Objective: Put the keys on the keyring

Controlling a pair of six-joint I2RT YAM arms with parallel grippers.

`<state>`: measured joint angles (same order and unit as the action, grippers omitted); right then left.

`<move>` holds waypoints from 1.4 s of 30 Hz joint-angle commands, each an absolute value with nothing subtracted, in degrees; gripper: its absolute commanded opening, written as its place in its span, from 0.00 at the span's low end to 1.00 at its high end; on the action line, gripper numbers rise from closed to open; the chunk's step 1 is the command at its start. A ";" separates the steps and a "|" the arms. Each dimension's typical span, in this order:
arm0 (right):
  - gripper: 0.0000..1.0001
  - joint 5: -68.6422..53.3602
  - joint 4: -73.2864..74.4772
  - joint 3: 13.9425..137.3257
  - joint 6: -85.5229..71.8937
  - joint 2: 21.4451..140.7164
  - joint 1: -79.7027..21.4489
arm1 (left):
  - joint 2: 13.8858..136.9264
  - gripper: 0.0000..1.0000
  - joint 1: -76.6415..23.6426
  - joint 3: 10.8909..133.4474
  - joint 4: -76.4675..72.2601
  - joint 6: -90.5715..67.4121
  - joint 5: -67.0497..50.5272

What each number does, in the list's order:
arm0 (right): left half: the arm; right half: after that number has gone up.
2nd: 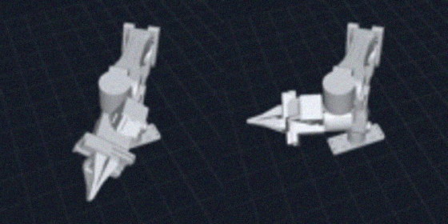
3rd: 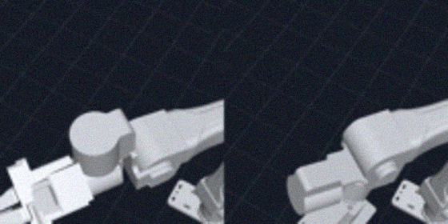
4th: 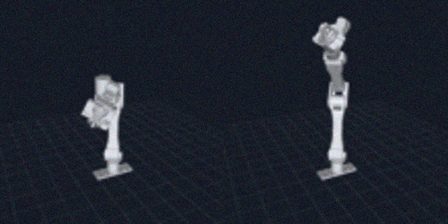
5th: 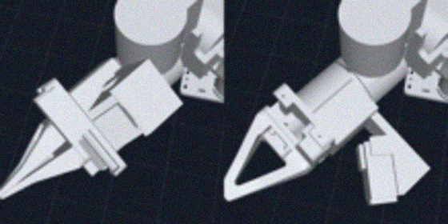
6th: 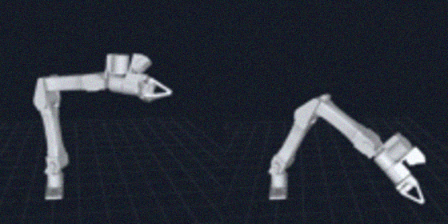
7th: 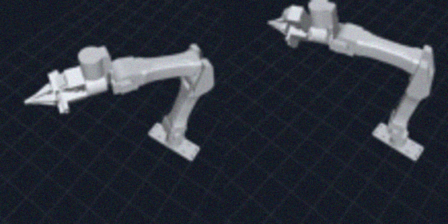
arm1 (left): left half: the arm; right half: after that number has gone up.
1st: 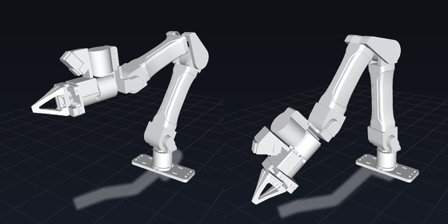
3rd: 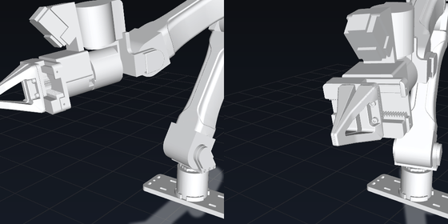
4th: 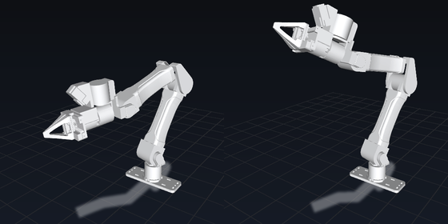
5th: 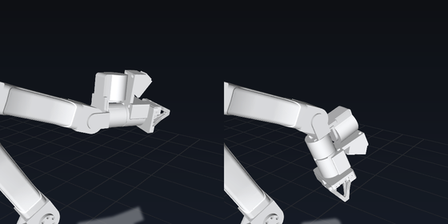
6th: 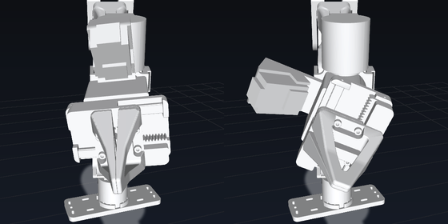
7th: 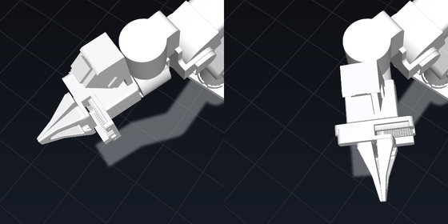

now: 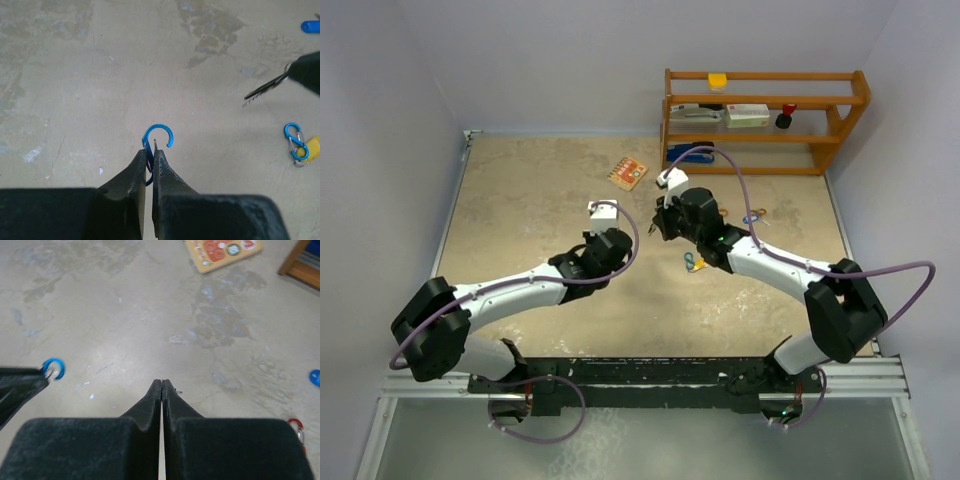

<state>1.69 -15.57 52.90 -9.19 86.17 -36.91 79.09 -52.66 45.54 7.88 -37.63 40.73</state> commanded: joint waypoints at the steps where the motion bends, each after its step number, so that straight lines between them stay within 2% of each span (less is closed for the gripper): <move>1: 0.00 -3.57 -17.69 50.79 -4.98 83.17 -38.23 | 78.06 0.00 -48.89 47.98 4.40 -32.13 33.72; 14: 0.00 -15.72 -23.72 45.02 -0.97 80.33 -38.51 | 80.13 0.00 -46.56 49.52 0.66 -30.84 24.35; 42: 0.00 -18.22 -23.65 46.31 -0.33 82.13 -39.02 | 82.58 0.00 -46.47 52.82 -2.27 -31.45 16.02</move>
<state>-17.50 -21.34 45.21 -1.56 82.21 -38.63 82.74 -46.87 50.15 0.23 -31.86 17.61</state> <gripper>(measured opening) 0.005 0.020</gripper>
